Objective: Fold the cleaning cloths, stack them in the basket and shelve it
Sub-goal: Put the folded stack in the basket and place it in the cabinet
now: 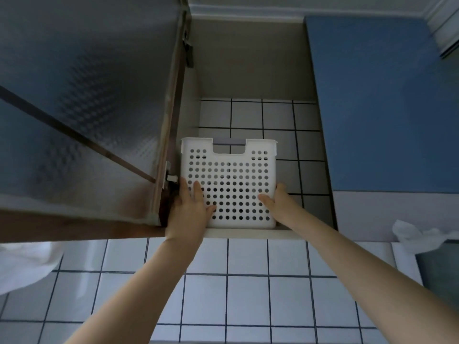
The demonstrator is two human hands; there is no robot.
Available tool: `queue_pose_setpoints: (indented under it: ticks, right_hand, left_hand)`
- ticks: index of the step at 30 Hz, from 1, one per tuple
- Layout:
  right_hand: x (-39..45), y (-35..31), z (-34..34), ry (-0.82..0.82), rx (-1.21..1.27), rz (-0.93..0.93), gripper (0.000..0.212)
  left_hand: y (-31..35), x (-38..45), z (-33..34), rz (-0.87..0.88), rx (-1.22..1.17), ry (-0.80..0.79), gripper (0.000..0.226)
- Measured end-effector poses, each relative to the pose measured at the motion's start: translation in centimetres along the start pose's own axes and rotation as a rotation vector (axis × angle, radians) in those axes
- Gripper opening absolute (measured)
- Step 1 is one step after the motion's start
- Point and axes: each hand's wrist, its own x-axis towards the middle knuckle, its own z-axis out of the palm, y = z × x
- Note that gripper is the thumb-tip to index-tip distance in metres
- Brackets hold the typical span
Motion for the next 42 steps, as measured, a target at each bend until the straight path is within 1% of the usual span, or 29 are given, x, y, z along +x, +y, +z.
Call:
queue_pose_setpoints:
  ticks: [2,4,7,9,12,15,17,19,21,23,25,27,28,30,33,35,37,39,41,42]
  right_hand:
    - [-1.1,0.2,0.6,0.023,-0.076,0.007,0.043]
    - [-3.4,0.1,1.1,0.068,-0.135,-0.030,0.051]
    - [-8.8,-1.4,1.1,0.168,-0.241,-0.269,0.056]
    - [-13.1,-3.4,0.6,0.149,-0.300,-0.445,0.055]
    - [-18.1,-6.5,0.3,0.141,-0.362,-0.693,0.048]
    - [-20.8,-10.3,0.7,0.132,-0.325,-0.876,0.043]
    - [-21.7,-13.0,1.2,0.103,-0.308,-0.949,0.043]
    - [-22.3,-15.6,1.6,0.091,-0.299,-1.012,0.043]
    - [-22.9,-18.1,2.1,0.093,-0.277,-1.066,0.044]
    - [-23.7,-20.3,2.7,0.075,-0.265,-1.127,0.046]
    - [-24.3,-22.1,3.4,0.036,-0.265,-1.187,0.051]
    - [-24.7,-23.6,4.0,-0.016,-0.251,-1.218,0.057]
    - [-24.7,-24.3,4.3,-0.036,-0.253,-1.224,0.059]
    - [-24.4,-25.3,4.7,-0.059,-0.315,-1.220,0.060]
    - [-23.7,-26.0,4.6,-0.053,-0.422,-1.211,0.055]
    - [-23.5,-25.8,4.4,-0.041,-0.449,-1.223,0.053]
    - [-23.5,-25.1,3.6,-0.021,-0.447,-1.236,0.051]
    - [-23.6,-23.9,2.0,-0.017,-0.426,-1.221,0.051]
    - [-23.4,-22.2,0.0,0.004,-0.435,-1.216,0.051]
    - [-23.3,-21.3,-1.1,0.012,-0.444,-1.218,0.050]
  left_hand:
    - [-0.1,-0.6,-0.9,-0.009,-0.095,-0.049,0.071]
    - [-0.3,-2.7,-2.7,-0.007,-0.283,-0.017,0.065]
    - [-0.3,-8.5,-6.0,0.107,-0.464,0.174,0.053]
    - [-0.3,-12.5,-8.9,0.157,-0.535,0.271,0.045]
    - [-0.6,-17.2,-13.4,0.166,-0.637,0.428,0.033]
    - [-1.4,-19.7,-17.3,0.126,-0.664,0.618,0.024]
    - [-2.4,-20.5,-19.1,0.045,-0.684,0.709,0.016]
    - [-3.6,-21.0,-20.5,-0.069,-0.697,0.767,0.015]
    - [-4.7,-21.2,-21.7,-0.199,-0.758,0.796,0.019]
    - [-5.6,-20.8,-23.0,-0.257,-0.839,0.817,0.022]
    - [-5.9,-20.4,-23.9,-0.277,-0.864,0.760,0.021]
    - [-5.9,-20.1,-24.2,-0.282,-0.850,0.673,0.019]
    - [-6.0,-20.0,-24.3,-0.278,-0.853,0.653,0.018]
    - [-5.9,-20.1,-24.3,-0.284,-0.883,0.657,0.015]
    - [-5.3,-20.0,-24.5,-0.311,-0.924,0.696,0.017]
    - [-4.9,-19.9,-24.6,-0.298,-0.909,0.705,0.021]
    - [-4.5,-19.9,-24.5,-0.252,-0.887,0.680,0.025]
    - [-4.1,-20.2,-24.2,-0.159,-0.883,0.653,0.015]
    - [-4.0,-20.2,-24.0,-0.098,-0.921,0.679,0.024]
    - [-4.1,-19.8,-23.7,-0.108,-0.957,0.685,0.028]
